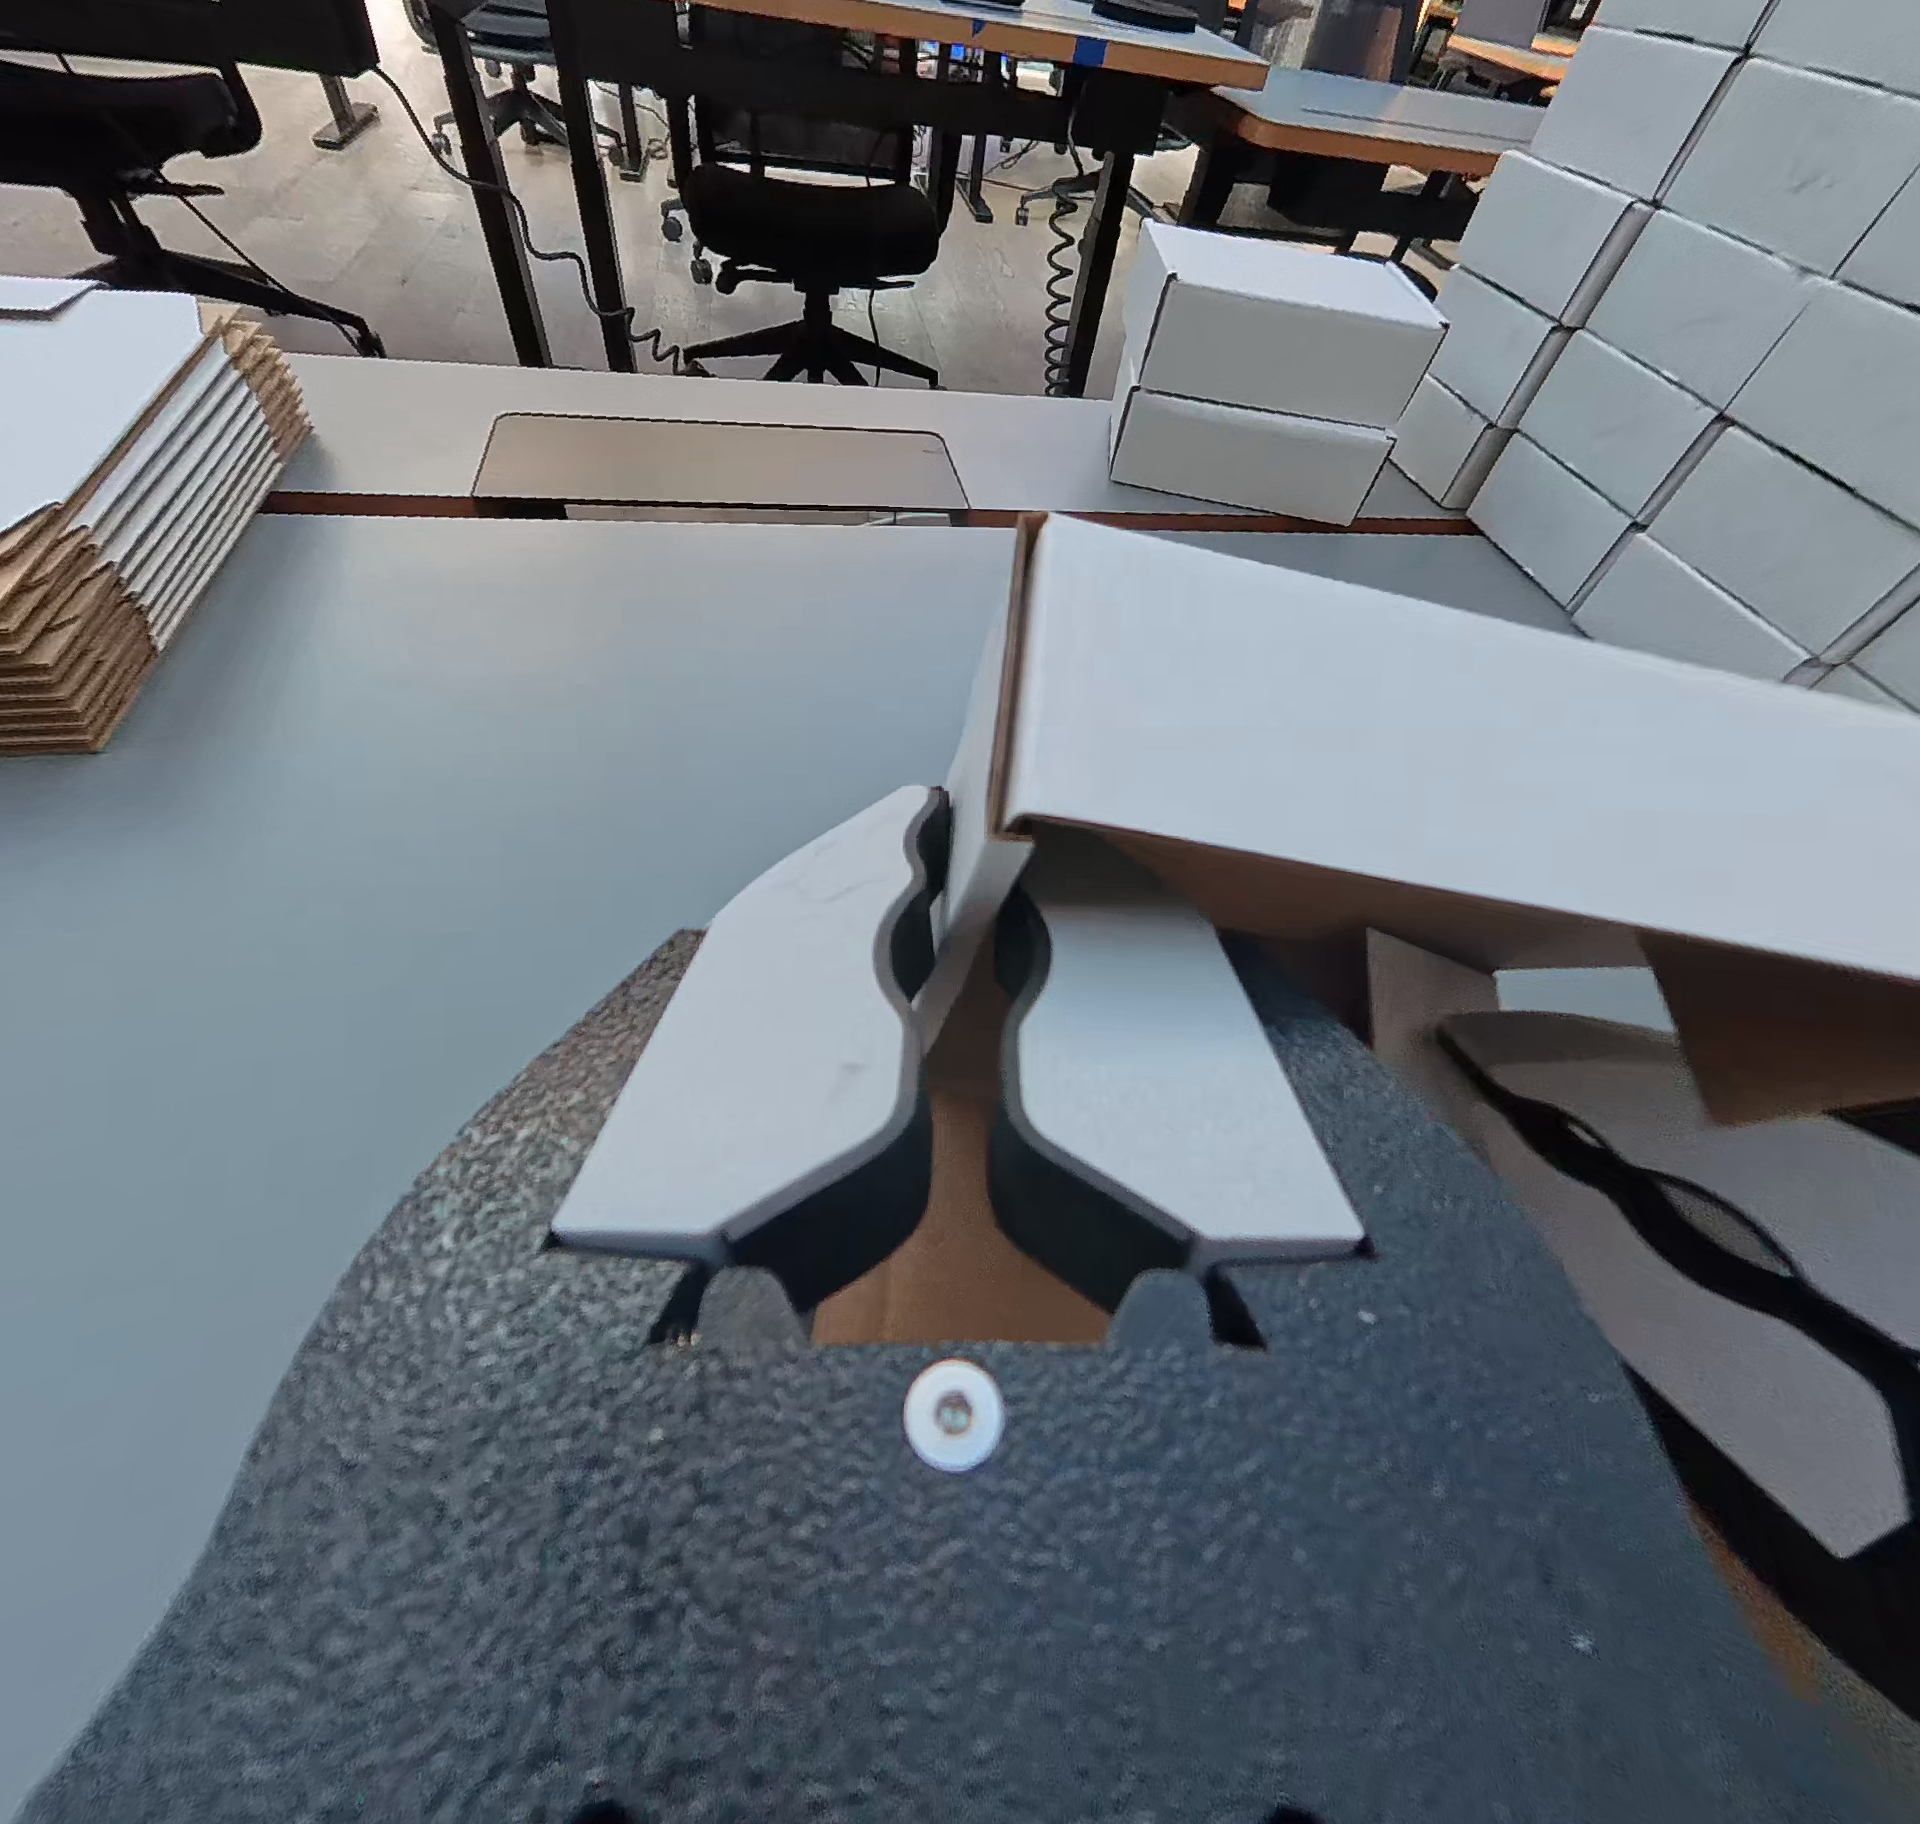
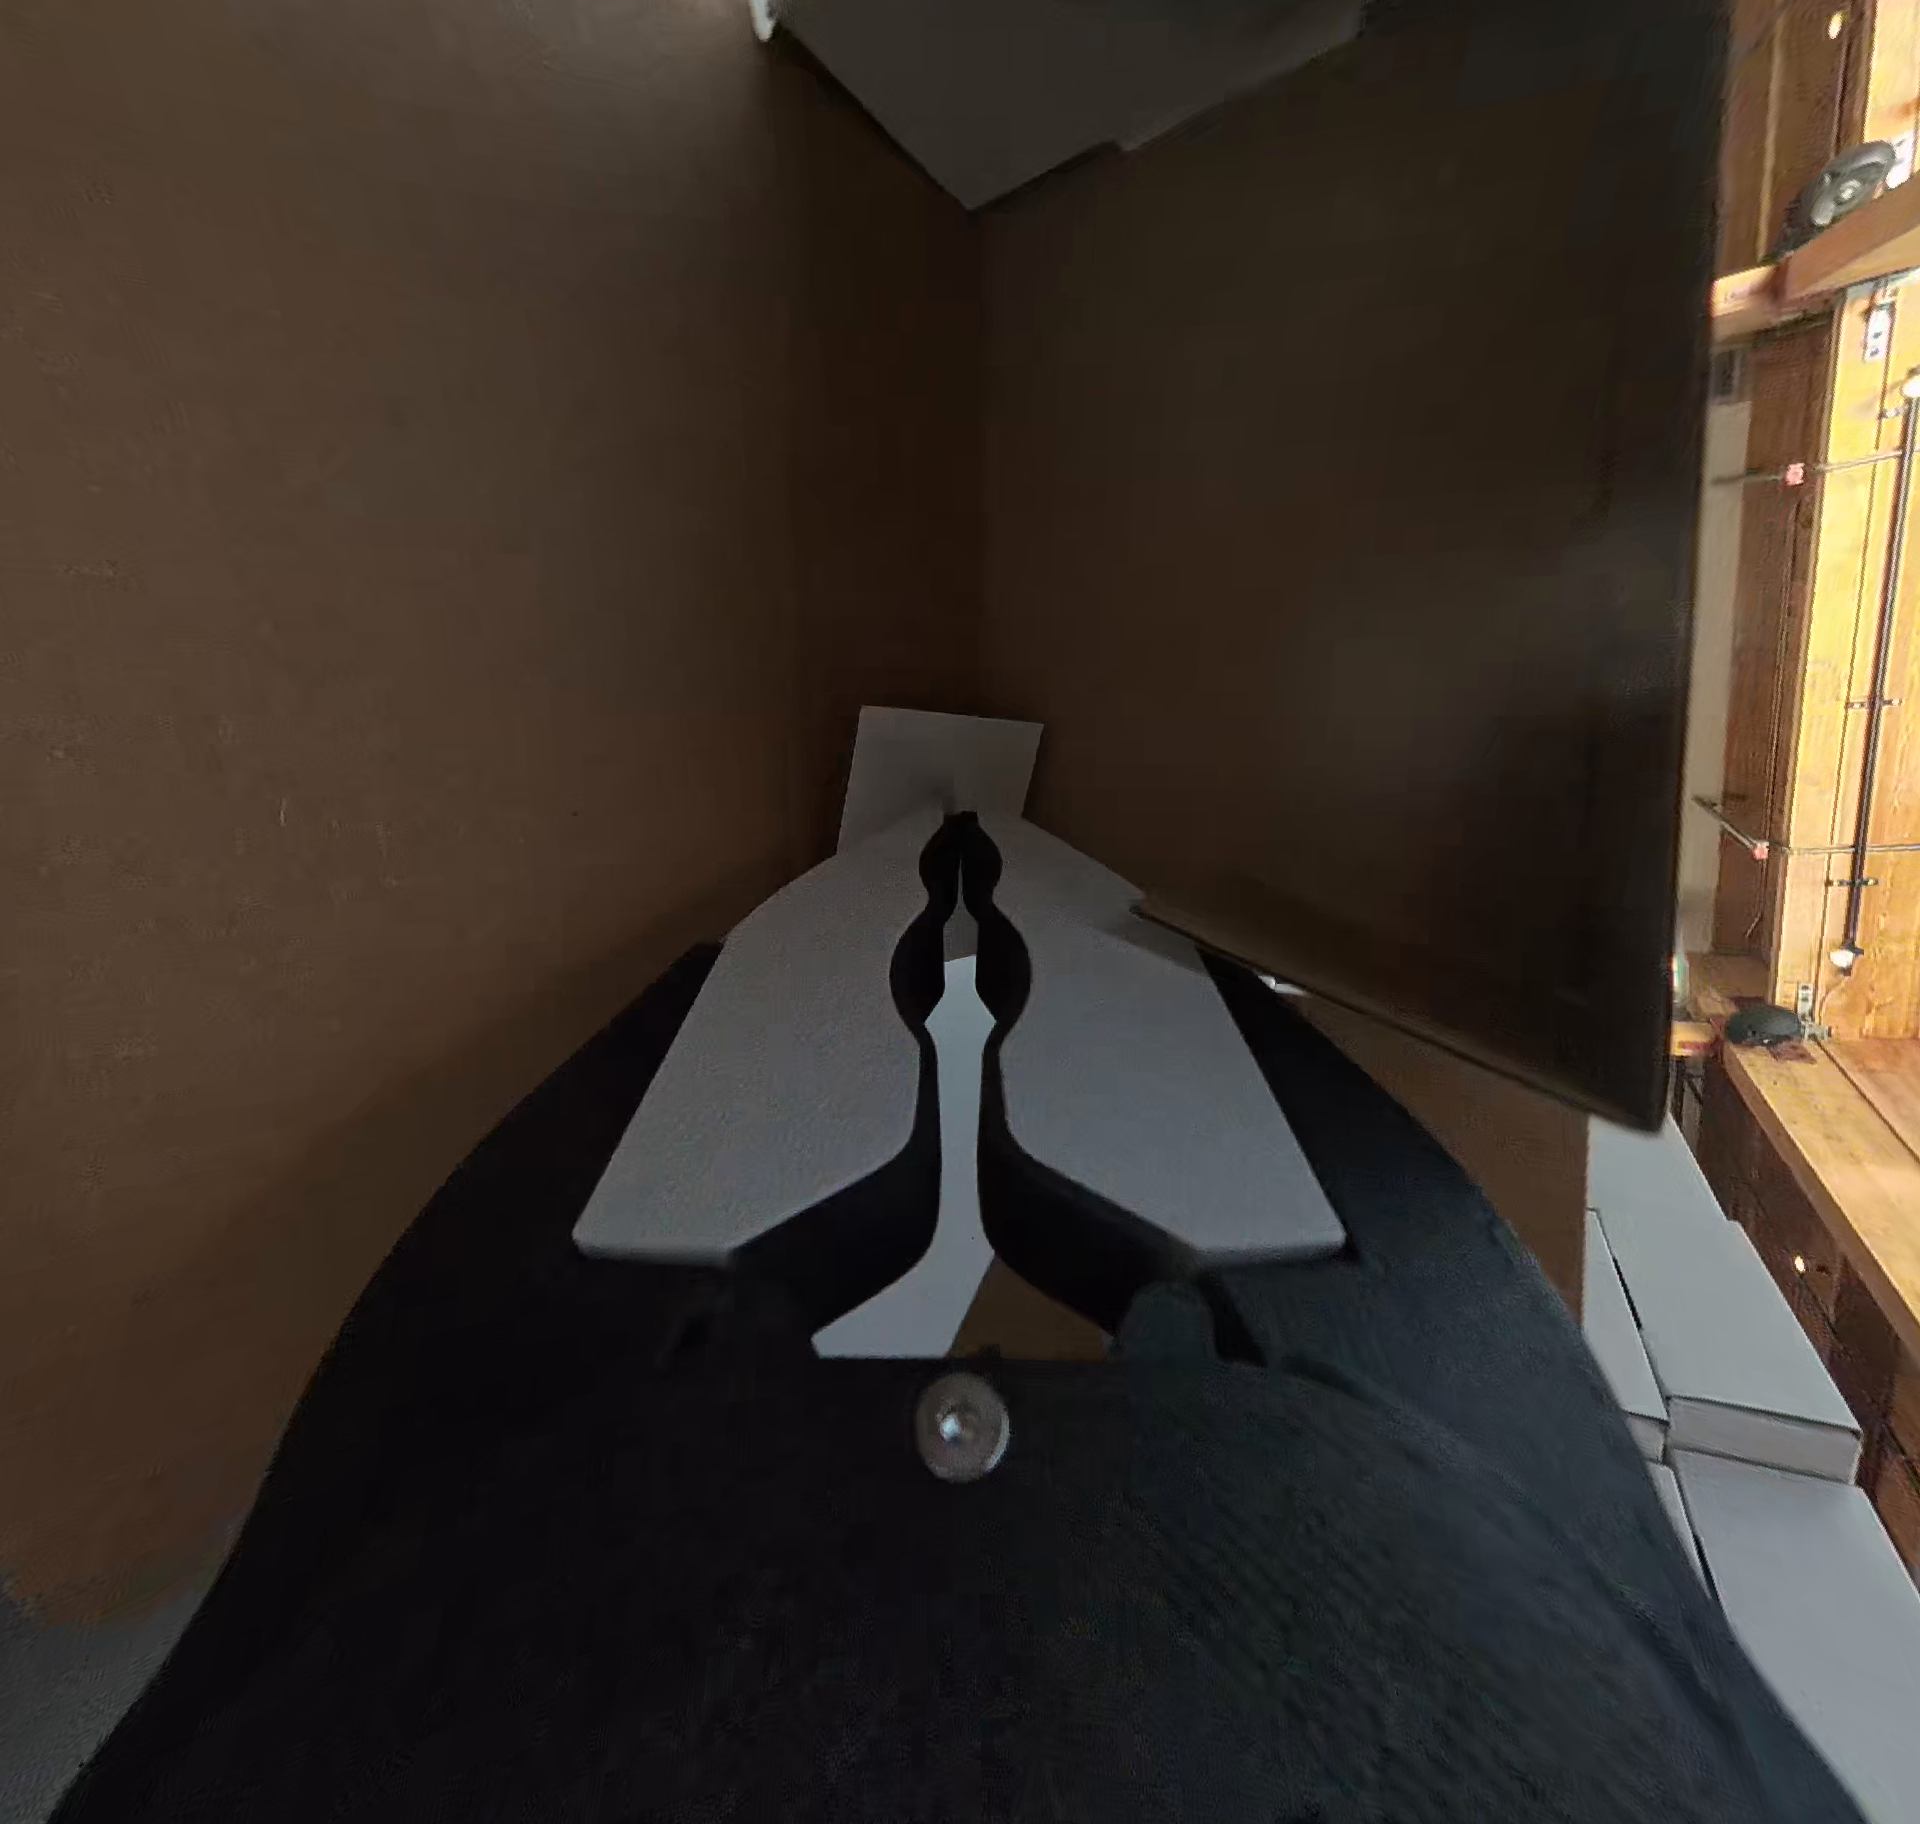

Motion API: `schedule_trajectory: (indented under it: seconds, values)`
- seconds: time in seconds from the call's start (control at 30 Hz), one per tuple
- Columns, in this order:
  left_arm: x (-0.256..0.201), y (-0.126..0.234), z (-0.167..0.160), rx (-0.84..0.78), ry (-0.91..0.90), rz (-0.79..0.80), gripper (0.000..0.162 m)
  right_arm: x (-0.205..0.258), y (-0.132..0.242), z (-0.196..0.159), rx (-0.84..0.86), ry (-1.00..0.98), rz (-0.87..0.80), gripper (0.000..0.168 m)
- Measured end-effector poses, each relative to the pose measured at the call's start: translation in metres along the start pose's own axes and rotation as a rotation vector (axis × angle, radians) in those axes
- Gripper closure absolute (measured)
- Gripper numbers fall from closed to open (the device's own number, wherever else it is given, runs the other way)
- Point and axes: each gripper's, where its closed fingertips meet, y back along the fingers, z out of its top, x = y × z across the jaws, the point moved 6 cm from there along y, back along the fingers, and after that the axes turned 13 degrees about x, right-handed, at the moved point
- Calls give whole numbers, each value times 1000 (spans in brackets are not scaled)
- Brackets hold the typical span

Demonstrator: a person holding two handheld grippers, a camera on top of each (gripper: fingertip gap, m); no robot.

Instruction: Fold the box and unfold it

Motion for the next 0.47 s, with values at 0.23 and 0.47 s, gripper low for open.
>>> schedule_trajectory:
  seconds: [0.23,0.47]
  values:
    - [18,-5,1,2,-41,41,157,-37,50,-20,-368,-552,281,167]
    - [30,-5,3,38,-7,-34,157,-100,70,-120,-484,-1113,178,154]
